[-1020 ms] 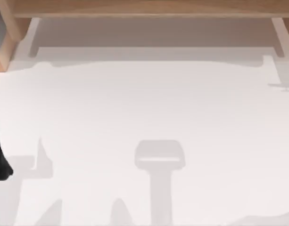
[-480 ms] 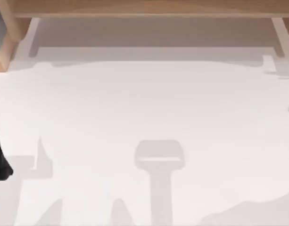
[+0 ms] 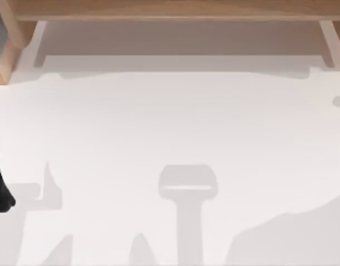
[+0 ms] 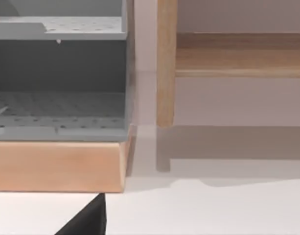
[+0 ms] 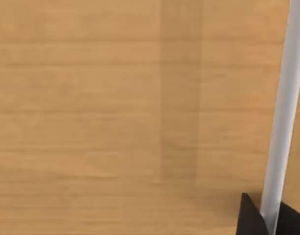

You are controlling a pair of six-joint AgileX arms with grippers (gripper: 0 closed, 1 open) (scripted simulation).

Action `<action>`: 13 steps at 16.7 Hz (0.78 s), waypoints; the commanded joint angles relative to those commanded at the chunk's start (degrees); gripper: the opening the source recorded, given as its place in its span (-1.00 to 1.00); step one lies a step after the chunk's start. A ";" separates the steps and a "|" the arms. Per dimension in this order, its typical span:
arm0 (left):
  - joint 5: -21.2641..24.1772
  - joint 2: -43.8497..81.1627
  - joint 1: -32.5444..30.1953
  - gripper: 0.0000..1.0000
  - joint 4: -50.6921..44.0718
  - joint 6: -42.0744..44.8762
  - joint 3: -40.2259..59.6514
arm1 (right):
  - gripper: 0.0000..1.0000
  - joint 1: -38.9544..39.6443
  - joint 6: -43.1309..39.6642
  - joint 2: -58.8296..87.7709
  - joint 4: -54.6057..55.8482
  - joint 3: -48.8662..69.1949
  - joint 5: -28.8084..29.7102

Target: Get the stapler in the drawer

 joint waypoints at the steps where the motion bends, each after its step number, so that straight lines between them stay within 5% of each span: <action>1: 0.00 0.00 0.00 1.00 0.00 0.00 0.00 | -1.00 0.24 -0.02 0.36 -0.58 0.66 0.20; 5: 0.00 0.00 0.00 1.00 0.00 0.00 0.00 | -1.00 0.28 -0.02 0.42 -0.67 0.75 0.24; 13: 0.00 0.00 0.00 1.00 0.00 0.00 0.00 | 0.21 0.28 -0.02 0.42 -0.67 0.75 0.24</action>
